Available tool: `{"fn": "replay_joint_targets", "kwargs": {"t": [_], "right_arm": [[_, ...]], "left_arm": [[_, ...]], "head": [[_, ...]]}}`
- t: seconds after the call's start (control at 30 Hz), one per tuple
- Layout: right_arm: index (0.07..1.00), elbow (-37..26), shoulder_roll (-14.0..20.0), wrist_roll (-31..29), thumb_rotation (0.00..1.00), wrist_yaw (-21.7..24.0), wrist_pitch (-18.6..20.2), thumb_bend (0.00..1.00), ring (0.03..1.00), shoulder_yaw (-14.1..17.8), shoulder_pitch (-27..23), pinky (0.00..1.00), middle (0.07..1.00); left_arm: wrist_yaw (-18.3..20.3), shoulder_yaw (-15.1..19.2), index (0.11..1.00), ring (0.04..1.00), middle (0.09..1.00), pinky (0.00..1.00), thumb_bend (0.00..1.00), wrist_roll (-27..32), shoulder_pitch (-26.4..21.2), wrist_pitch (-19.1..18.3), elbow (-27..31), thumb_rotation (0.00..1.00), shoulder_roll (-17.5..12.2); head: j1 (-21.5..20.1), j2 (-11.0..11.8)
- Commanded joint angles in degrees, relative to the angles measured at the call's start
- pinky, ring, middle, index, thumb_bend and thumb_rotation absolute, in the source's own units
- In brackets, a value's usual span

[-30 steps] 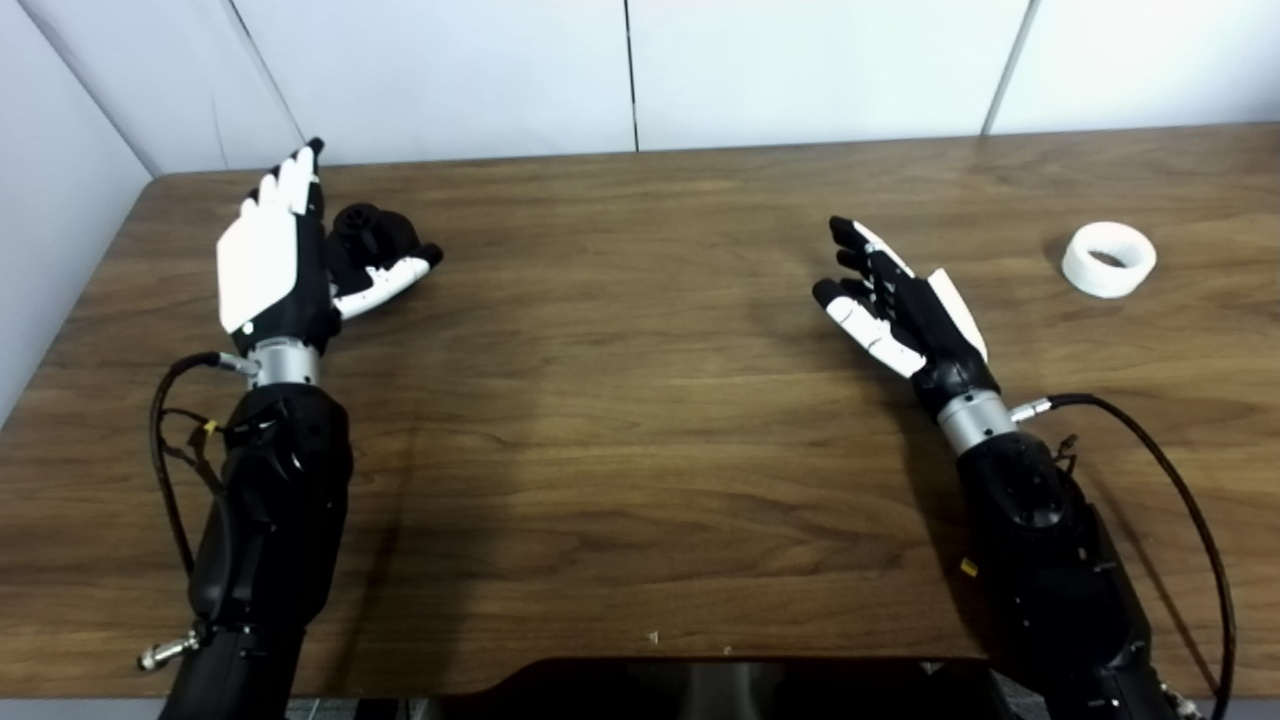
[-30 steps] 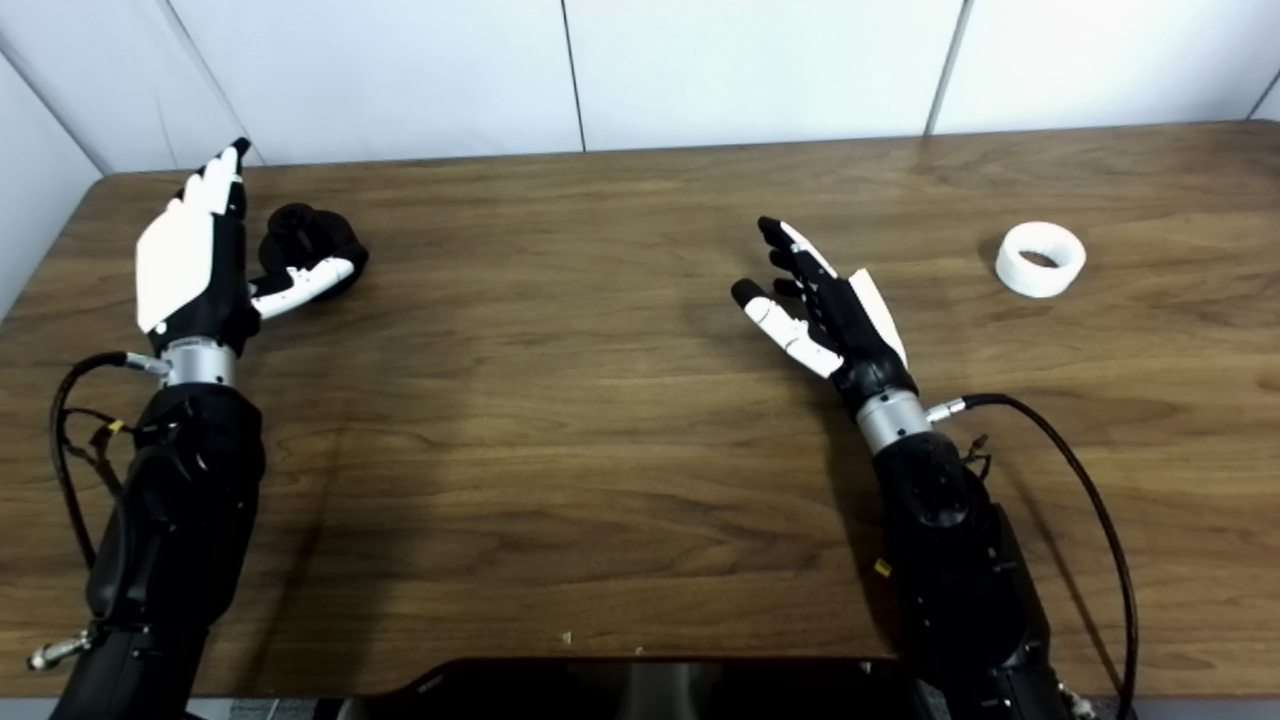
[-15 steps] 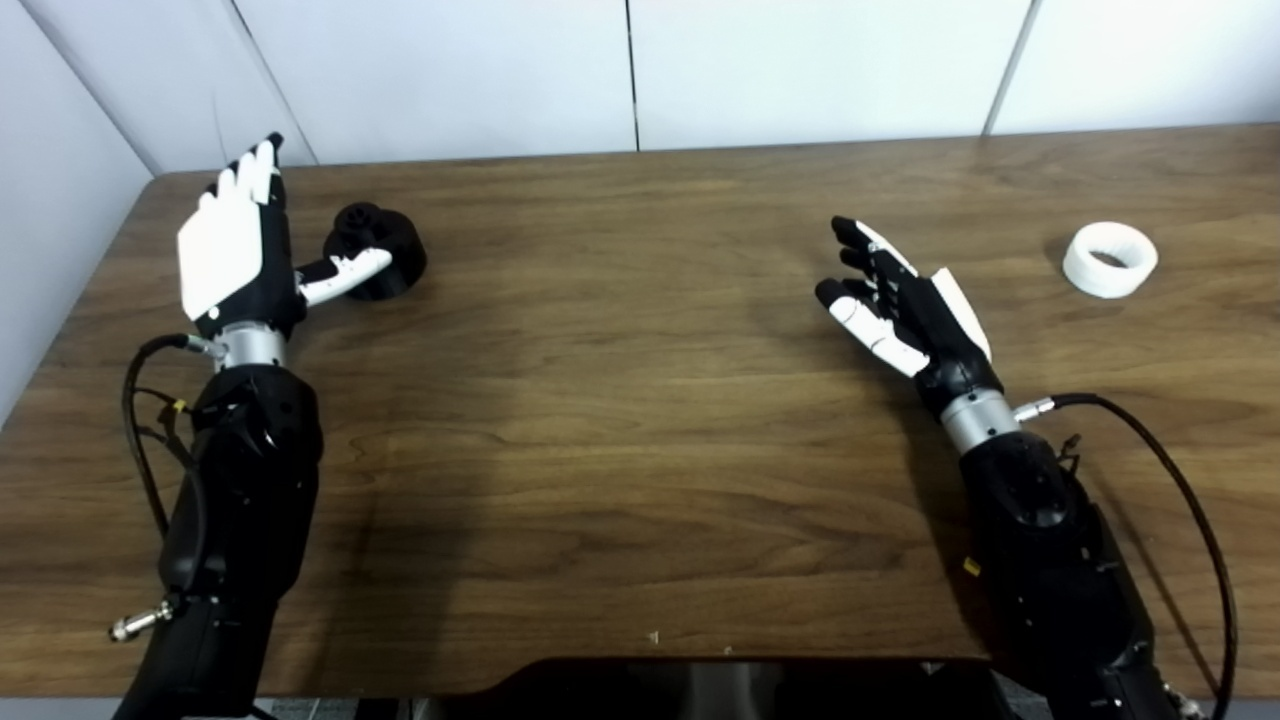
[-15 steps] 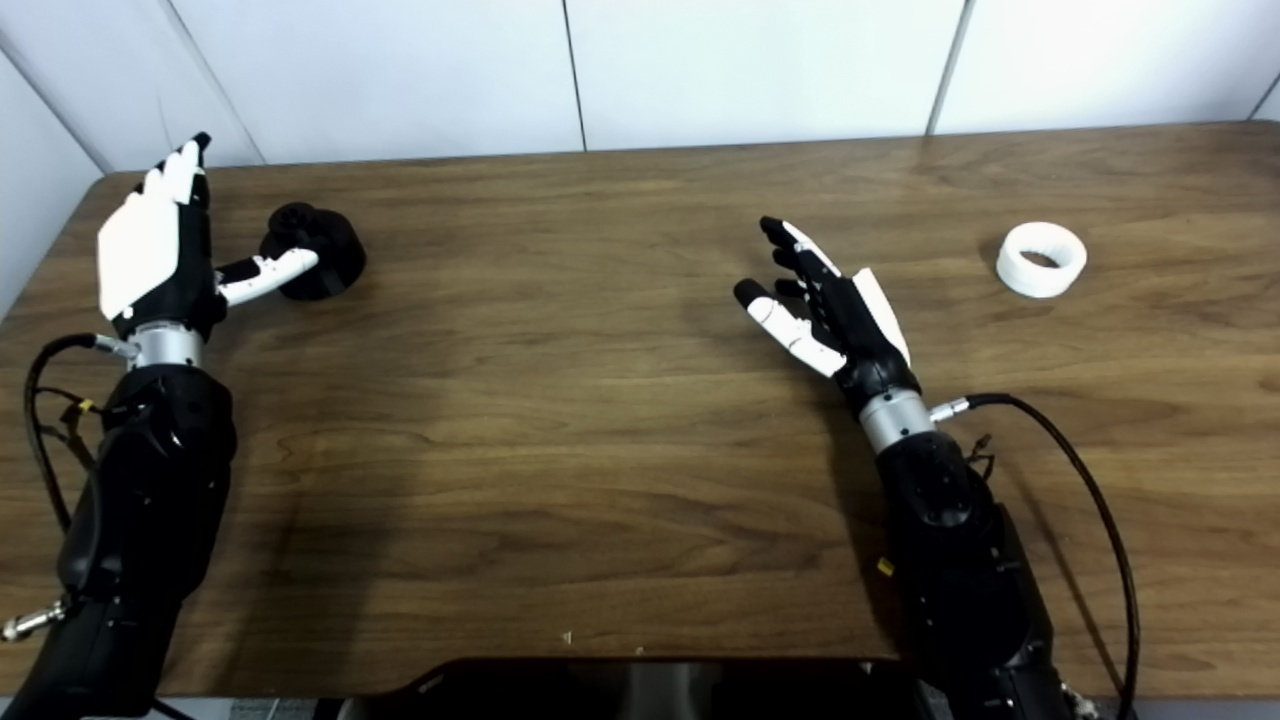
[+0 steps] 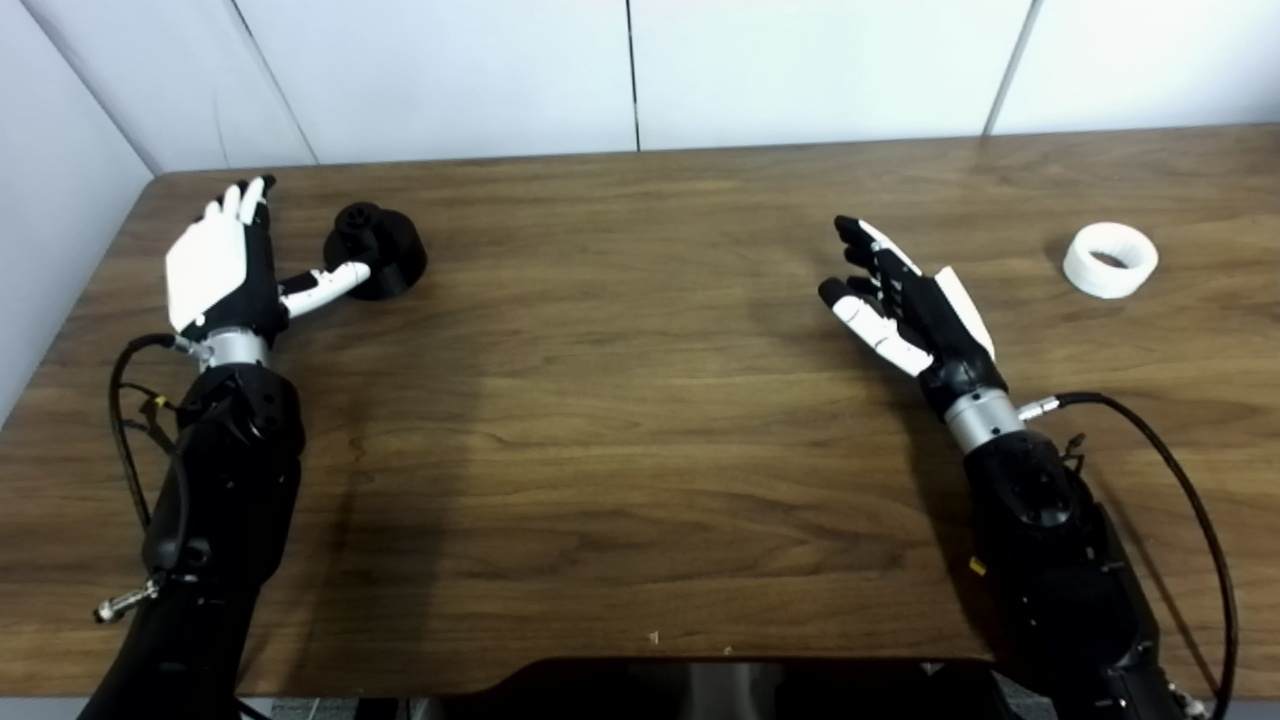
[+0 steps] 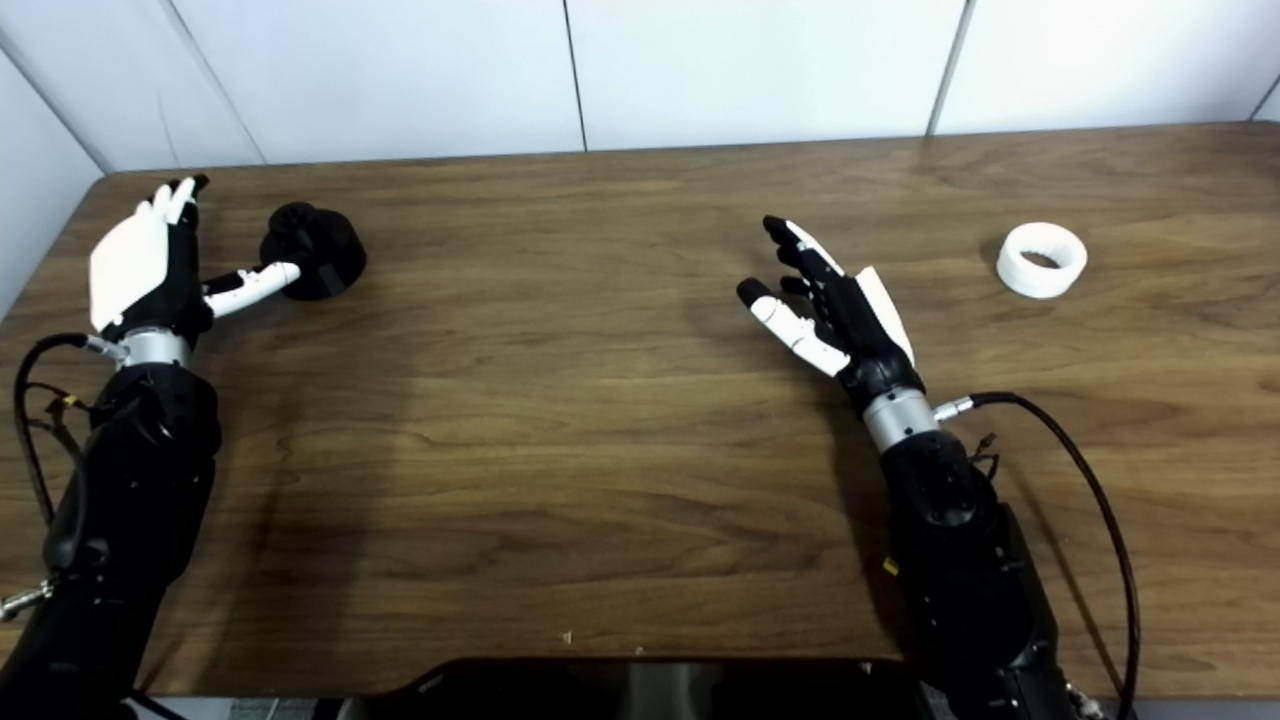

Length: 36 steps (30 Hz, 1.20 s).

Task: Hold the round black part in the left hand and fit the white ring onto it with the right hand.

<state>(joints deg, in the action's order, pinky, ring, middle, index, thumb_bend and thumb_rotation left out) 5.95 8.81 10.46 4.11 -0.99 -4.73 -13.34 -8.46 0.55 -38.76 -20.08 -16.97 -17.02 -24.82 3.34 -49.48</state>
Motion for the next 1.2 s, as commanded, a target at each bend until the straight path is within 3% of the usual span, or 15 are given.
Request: {"fn": "replay_joint_targets", "kwargs": {"t": [0.0, 0.27, 0.53, 1.17], "right_arm": [[0.916, -2.31, 0.2, -0.06, 0.69, -0.36, -0.89, 0.61, 0.931, 0.43, -2.08, 0.87, 0.936], [0.916, -2.12, 0.17, -0.4, 0.69, -0.22, -1.18, 0.61, 0.934, 0.5, -2.22, 0.87, 0.94], [0.918, -2.1, 0.27, -0.43, 0.69, -0.23, -1.22, 0.61, 0.928, 0.58, -2.19, 0.86, 0.937], [0.92, -2.69, 0.29, -0.65, 0.68, 0.2, -0.63, 0.61, 0.935, 0.79, -1.91, 0.87, 0.946]], "left_arm": [[-0.93, 0.36, 0.916, 1.0, 1.0, 1.0, 1.0, 0.9, -2.85, 1.43, 0.39, 0.67, -2.39], [0.42, -1.05, 0.905, 1.0, 1.0, 1.0, 1.0, 2.35, -3.6, 1.53, -1.35, 0.71, -3.29], [1.02, -2.29, 0.872, 1.0, 1.0, 1.0, 1.0, 3.16, -4.34, 1.99, -2.73, 0.68, -3.71], [1.09, -4.76, 0.905, 1.0, 1.0, 1.0, 1.0, 2.69, -5.3, 1.71, -4.5, 0.68, -3.5]], "head": [[0.02, -0.02], [-0.18, -0.08], [-0.23, -0.18], [-0.85, -0.41]]}}
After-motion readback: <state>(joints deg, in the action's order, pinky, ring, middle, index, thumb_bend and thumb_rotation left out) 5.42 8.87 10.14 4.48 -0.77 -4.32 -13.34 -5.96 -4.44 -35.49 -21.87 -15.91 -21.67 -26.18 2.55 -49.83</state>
